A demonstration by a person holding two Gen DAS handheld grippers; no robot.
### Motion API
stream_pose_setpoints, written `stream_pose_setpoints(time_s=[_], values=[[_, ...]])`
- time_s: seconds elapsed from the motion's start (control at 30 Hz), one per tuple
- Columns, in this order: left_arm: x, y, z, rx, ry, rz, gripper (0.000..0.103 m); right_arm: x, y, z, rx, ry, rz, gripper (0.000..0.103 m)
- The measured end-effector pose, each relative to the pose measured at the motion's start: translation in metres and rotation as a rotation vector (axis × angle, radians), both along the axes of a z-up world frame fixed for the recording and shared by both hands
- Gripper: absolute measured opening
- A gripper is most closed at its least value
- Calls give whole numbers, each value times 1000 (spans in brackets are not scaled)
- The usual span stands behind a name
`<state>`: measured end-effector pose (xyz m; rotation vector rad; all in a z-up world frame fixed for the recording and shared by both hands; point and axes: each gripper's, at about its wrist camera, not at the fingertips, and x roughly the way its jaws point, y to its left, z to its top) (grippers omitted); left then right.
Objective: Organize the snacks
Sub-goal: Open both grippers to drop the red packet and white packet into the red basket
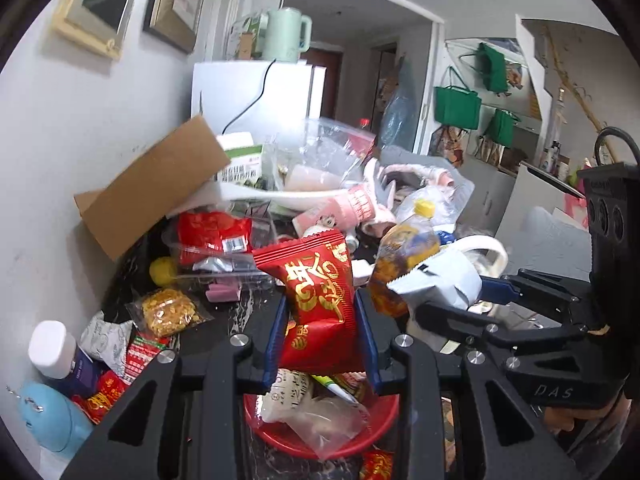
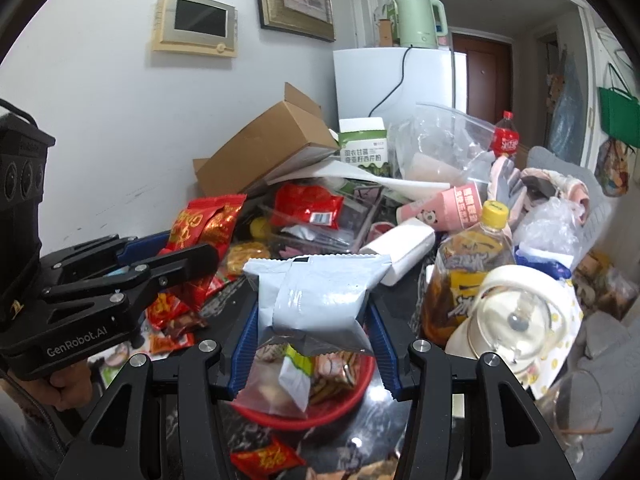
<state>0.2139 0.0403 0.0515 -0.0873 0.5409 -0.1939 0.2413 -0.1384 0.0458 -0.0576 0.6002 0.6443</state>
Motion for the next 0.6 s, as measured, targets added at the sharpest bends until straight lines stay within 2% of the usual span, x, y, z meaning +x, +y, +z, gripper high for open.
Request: stream_pose_setpoints(time_s=[0.27, 0.47, 0.6], values=[[35, -1, -40, 43, 162, 14, 32, 32, 10, -32, 0, 74, -2, 51], [47, -11, -63, 87, 246, 2, 32, 47, 10, -51, -39, 136, -14, 51], [54, -11, -74, 61, 308, -4, 32, 50, 12, -58, -57, 153, -15, 51]])
